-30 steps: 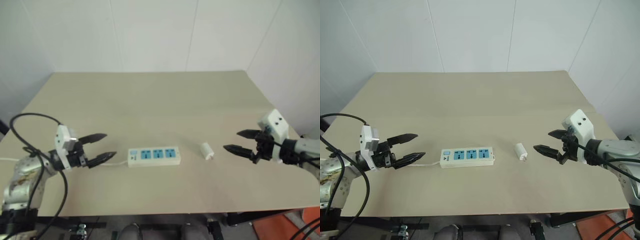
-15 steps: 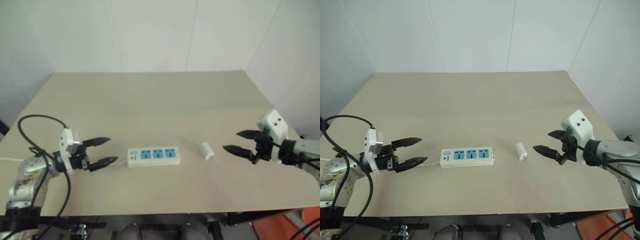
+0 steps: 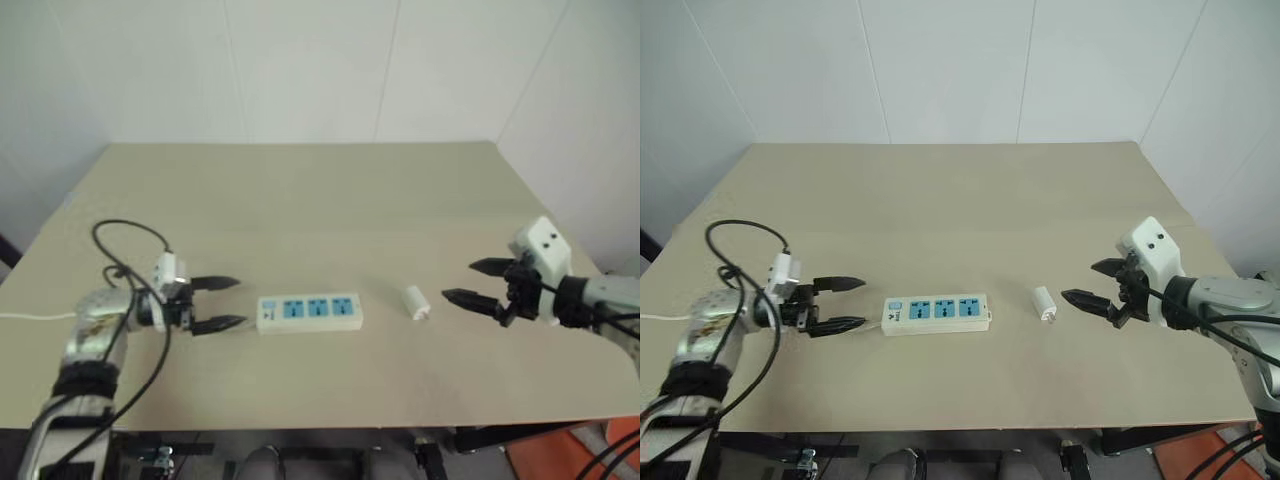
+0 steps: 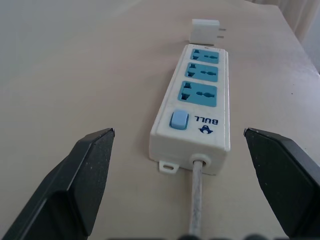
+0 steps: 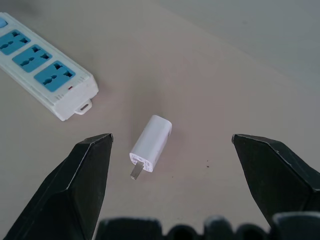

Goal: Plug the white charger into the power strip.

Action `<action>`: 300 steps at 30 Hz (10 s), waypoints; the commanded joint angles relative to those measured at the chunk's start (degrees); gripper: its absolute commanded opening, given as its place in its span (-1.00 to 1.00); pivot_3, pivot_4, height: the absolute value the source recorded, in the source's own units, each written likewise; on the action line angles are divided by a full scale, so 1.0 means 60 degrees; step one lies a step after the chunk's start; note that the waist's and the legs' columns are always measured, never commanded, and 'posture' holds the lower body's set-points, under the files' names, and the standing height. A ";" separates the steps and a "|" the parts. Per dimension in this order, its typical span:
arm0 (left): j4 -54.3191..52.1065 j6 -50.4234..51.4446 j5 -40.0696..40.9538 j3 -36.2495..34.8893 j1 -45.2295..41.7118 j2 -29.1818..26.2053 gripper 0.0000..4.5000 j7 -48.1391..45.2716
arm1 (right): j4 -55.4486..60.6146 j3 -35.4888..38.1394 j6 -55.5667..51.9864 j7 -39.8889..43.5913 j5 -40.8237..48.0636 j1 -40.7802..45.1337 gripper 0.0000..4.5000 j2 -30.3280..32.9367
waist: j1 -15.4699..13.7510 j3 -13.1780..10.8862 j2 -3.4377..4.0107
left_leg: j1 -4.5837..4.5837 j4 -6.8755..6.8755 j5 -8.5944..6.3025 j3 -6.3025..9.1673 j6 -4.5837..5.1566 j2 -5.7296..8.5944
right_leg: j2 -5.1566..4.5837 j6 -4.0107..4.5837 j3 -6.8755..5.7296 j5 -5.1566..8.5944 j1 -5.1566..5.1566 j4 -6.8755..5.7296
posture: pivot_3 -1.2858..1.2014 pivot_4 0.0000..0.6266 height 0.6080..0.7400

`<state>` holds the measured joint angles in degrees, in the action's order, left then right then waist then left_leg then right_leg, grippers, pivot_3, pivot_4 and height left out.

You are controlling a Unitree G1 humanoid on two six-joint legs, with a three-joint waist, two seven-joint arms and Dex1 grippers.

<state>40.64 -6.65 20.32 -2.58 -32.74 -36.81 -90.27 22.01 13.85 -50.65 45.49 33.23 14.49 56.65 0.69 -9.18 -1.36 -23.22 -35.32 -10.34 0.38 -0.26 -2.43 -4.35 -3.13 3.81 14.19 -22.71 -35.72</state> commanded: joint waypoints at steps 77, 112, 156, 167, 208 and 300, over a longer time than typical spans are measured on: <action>-0.1682 -0.1414 0.0481 -0.0779 0.1924 0.1425 0.97 0.2631 | 0.1076 0.0286 -0.0040 -0.1183 -0.0186 -0.0535 1.00 -0.0730 | -0.0040 0.0004 -0.0005 | 0.0009 -0.0077 -0.0014 0.0008 0.0020 -0.0004 | 0.0000 -0.0015 -0.0006 -0.0008 0.0040 -0.0007 | 0.03 -0.52 1.00; 0.0861 -0.2625 0.0015 -0.0779 0.1343 0.2003 0.97 0.1716 | 0.1447 0.0987 -0.0206 -0.1268 -0.0137 -0.1170 1.00 -0.0522 | 0.0032 0.0027 0.0022 | 0.0030 -0.0073 -0.0015 0.0008 0.0020 -0.0004 | 0.0000 -0.0031 -0.0004 0.0000 0.0059 -0.0007 | 0.03 -0.52 1.00; -0.1295 -0.1884 -0.0363 0.0445 0.2345 0.2375 0.44 0.1772 | -0.5307 -0.6836 -0.5554 -0.1168 -0.1799 0.8404 1.00 -0.2553 | -0.0097 0.0120 0.0101 | -0.0087 -0.0088 -0.0027 0.0003 0.0042 0.0000 | -0.0003 0.0005 -0.0001 -0.0019 -0.0077 -0.0044 | 0.03 -0.52 1.00; -0.1912 -0.1725 -0.0345 0.0567 0.2825 0.2432 0.44 0.2134 | -0.6037 -0.6542 -0.5444 -0.1472 -0.2253 0.8020 1.00 -0.2950 | -0.0083 0.0138 0.0101 | -0.0085 -0.0090 -0.0028 0.0003 0.0042 0.0002 | -0.0004 0.0004 -0.0001 -0.0020 -0.0073 -0.0043 | 0.03 -0.52 1.00; -0.2391 -0.1264 -0.0228 0.0714 0.2983 0.2138 0.44 0.2008 | -0.3425 -0.7179 -0.5059 -0.0561 -0.2188 0.7598 -0.50 -0.1818 | -0.0056 0.0160 0.0105 | -0.0087 -0.0087 -0.0028 0.0003 0.0042 0.0003 | -0.0005 0.0001 -0.0001 -0.0018 -0.0074 -0.0034 | 0.03 -0.52 1.00; -0.3566 -0.0215 -0.0011 0.1178 0.2780 0.1684 0.44 0.1279 | -0.6698 -0.3883 0.8656 0.4285 -0.1951 0.0871 -0.50 -0.7542 | 0.0009 0.0223 -0.0010 | 0.0064 -0.0086 -0.0034 0.0009 0.0034 -0.0028 | 0.0026 -0.0006 -0.0003 0.0004 0.0070 -0.0030 | 0.03 -0.52 1.00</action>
<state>18.87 -7.66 20.47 4.69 -15.55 -26.48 -83.53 -16.28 -9.49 1.13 71.83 23.10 21.31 10.36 0.74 -7.84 -1.42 -22.83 -35.84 -10.55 0.43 -0.05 -2.59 -4.20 -3.16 3.80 14.22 -22.29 -35.90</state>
